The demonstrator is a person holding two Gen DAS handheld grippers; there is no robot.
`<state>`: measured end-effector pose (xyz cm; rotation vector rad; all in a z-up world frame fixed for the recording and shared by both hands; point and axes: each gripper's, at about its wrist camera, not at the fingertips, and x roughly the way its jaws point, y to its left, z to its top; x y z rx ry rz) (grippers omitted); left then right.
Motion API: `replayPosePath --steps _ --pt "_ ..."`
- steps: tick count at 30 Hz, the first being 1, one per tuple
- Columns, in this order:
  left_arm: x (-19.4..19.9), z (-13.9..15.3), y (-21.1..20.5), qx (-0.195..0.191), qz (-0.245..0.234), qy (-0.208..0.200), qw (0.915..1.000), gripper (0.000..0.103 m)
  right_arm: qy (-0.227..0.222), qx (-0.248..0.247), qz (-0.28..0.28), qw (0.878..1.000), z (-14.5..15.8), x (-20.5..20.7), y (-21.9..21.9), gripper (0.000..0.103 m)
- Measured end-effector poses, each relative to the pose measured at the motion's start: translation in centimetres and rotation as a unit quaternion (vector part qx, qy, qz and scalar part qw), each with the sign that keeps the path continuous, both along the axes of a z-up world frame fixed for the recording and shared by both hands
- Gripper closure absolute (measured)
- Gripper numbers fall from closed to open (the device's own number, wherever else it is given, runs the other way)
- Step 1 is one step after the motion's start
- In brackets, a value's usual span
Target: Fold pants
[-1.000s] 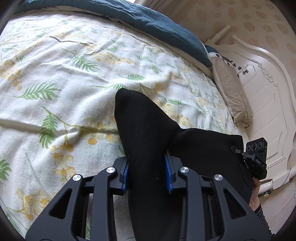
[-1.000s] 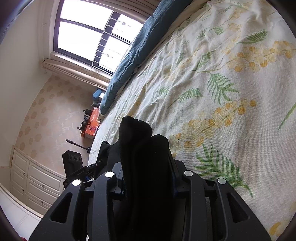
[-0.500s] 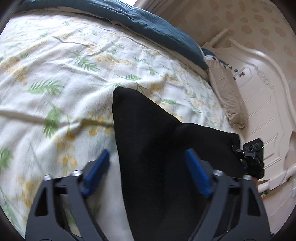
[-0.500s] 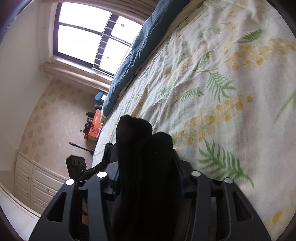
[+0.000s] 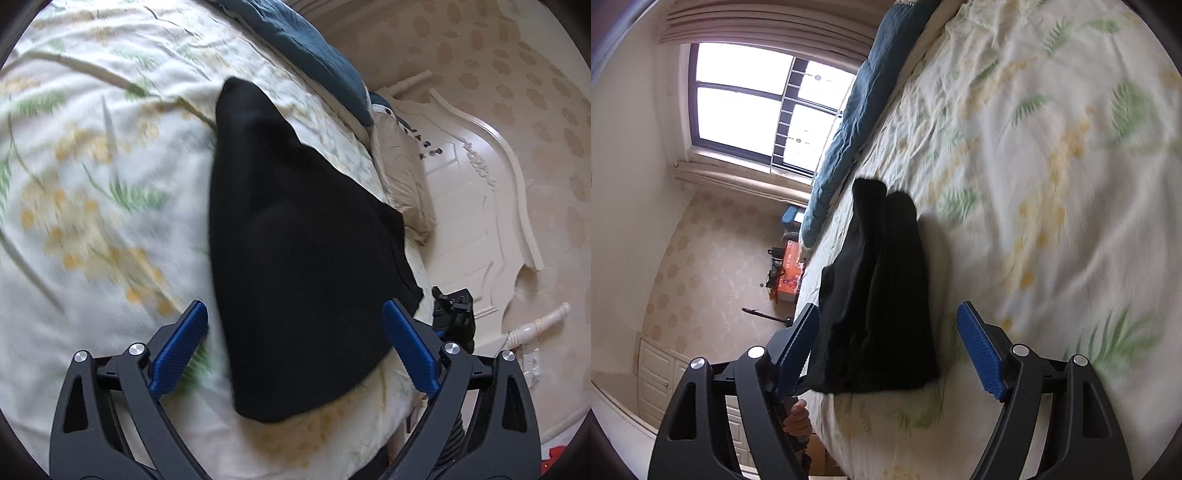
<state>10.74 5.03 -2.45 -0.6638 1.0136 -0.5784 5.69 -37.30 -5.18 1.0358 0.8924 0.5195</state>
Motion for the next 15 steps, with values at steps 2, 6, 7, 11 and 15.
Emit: replayPosePath --steps 2,6,7,11,15 --pt "-0.2 -0.1 -0.7 0.004 0.002 -0.003 1.0000 0.007 0.000 0.000 0.003 1.000 -0.1 0.0 0.7 0.025" --pt "-0.1 -0.3 -1.4 -0.003 0.011 -0.003 0.9999 0.006 0.007 -0.012 0.013 1.000 -0.1 1.0 2.8 0.022" --pt "0.0 -0.4 -1.5 -0.011 0.014 -0.001 0.9998 0.006 0.007 -0.023 0.013 1.000 0.1 1.2 3.3 0.021" --pt "-0.3 -0.4 -1.5 -0.016 0.019 0.001 0.9997 0.006 0.013 -0.056 0.013 0.998 0.3 1.5 4.2 0.021" --pt "-0.6 -0.5 -1.4 -0.017 0.006 0.003 0.9998 0.006 0.019 -0.059 0.001 0.998 0.5 0.9 3.6 0.021"
